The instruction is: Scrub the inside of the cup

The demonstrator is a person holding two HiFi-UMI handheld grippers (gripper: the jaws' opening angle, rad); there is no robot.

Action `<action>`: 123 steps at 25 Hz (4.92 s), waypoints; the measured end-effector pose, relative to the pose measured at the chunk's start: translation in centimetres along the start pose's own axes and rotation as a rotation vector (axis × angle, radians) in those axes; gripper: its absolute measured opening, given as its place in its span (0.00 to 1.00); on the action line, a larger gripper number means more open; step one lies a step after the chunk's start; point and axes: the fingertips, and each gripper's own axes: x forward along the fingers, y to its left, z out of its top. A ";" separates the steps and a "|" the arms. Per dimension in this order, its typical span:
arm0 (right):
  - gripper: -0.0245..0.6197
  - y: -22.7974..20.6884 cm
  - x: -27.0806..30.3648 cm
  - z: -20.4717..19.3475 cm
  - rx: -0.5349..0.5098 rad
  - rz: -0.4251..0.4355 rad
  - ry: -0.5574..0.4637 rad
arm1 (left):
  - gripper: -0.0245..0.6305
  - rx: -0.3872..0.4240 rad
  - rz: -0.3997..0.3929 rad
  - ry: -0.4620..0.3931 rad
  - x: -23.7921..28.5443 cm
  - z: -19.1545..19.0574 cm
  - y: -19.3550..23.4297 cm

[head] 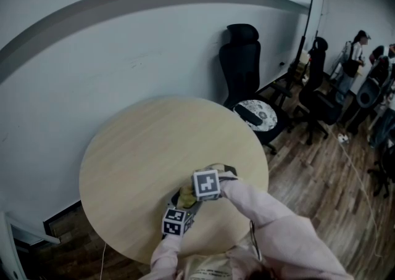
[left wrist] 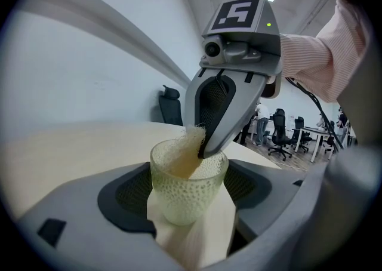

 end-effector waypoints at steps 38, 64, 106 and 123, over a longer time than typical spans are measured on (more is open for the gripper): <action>0.08 2.0 1.3 0.4 0.507 0.402 0.002 | 0.60 0.008 0.001 0.002 0.0 -0.2 -0.1; 0.08 1.2 1.4 2.6 0.780 0.472 -0.116 | 0.60 0.006 0.015 0.023 0.1 -0.5 0.2; 0.08 -0.3 -0.9 1.9 0.692 0.346 -0.231 | 0.60 0.027 0.029 0.037 0.1 -0.8 0.4; 0.08 1.1 -1.9 1.5 -0.225 0.125 -0.023 | 0.60 0.023 0.026 0.032 -0.1 -0.4 0.2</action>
